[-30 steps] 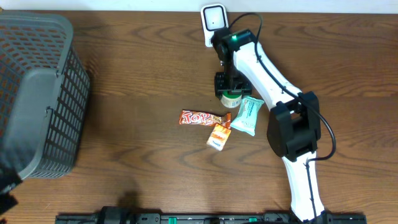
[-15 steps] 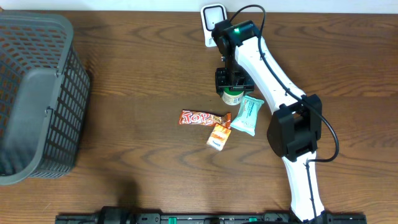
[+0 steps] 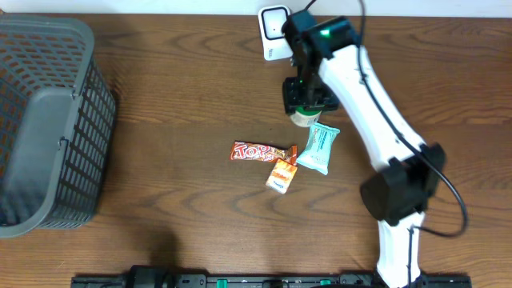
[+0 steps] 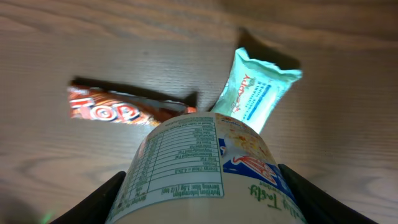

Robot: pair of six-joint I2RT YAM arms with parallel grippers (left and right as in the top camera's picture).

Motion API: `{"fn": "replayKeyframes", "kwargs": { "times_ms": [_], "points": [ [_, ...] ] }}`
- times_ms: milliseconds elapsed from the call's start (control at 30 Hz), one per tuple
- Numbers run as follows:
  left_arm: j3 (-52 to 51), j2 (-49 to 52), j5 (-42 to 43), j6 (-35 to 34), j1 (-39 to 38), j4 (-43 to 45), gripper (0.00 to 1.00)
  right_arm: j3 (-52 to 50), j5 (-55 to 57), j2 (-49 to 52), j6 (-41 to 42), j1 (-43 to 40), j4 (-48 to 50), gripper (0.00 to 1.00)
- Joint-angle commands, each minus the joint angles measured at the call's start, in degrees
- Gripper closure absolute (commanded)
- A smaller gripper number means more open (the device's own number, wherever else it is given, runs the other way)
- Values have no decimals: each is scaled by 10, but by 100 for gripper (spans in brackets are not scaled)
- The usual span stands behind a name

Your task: Scan the item barcode

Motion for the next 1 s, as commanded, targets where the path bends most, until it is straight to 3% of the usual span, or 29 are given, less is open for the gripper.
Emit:
{"fn": "replayKeyframes", "kwargs": {
  "times_ms": [0, 633, 967],
  "points": [
    [-1, -3, -5, -3, 3, 2, 2, 16, 18, -52, -9, -3, -3, 61],
    [-1, -3, -5, -3, 3, 2, 2, 14, 134, -277, -1, 23, -60, 62],
    [-1, -3, -5, -3, 3, 1, 2, -15, 210, -318, -16, 22, 91, 64]
  ]
}}
